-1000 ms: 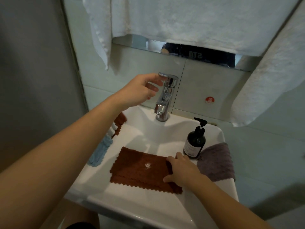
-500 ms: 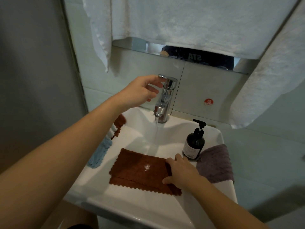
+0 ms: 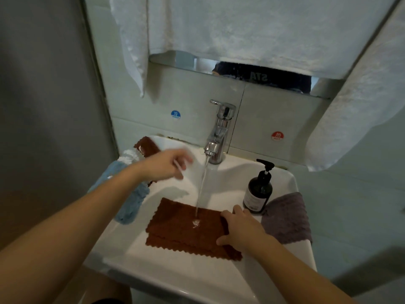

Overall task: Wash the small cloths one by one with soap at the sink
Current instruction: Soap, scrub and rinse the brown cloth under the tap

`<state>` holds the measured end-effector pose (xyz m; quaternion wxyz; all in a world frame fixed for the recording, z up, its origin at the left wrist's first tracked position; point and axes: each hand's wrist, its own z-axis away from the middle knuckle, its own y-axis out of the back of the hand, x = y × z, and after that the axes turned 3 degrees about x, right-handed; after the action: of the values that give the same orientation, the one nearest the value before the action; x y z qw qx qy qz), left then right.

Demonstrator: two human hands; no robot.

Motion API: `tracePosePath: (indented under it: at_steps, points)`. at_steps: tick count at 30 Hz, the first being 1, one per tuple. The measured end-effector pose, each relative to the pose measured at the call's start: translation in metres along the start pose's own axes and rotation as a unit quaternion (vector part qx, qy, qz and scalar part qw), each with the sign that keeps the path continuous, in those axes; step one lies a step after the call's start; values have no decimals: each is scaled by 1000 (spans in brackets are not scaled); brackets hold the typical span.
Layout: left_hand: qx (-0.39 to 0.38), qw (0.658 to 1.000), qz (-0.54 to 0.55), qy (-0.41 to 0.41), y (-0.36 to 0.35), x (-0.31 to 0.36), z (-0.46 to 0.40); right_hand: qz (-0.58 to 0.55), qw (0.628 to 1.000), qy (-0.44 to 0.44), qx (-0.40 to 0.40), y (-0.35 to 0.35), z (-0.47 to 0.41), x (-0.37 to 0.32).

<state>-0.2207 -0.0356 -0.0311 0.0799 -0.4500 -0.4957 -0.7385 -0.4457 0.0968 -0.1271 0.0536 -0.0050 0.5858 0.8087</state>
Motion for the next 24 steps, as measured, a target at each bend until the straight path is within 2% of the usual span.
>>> tracePosePath:
  at_steps: [3, 6, 10, 13, 19, 24]
  points:
    - [-117, 986, -106, 59, -30, -29, 8, -1, 1000, -1, -1, 0, 0, 0]
    - [-175, 962, -196, 81, -59, -45, 10, -1, 1000, -4, -3, -1, 0, -2]
    - [-151, 947, -282, 39, -72, -52, 8, -4, 1000, -10, -4, -1, -1, -2]
    - [-120, 946, -299, 25, -70, -58, 7, -11, 1000, -12, 2, 1, -6, -3]
    - [-88, 946, -307, 59, -59, -71, 6, -20, 1000, 3, 21, 6, -20, -13]
    - [-100, 935, -328, 91, -46, -72, 13, -16, 999, 26, 28, 3, -23, -29]
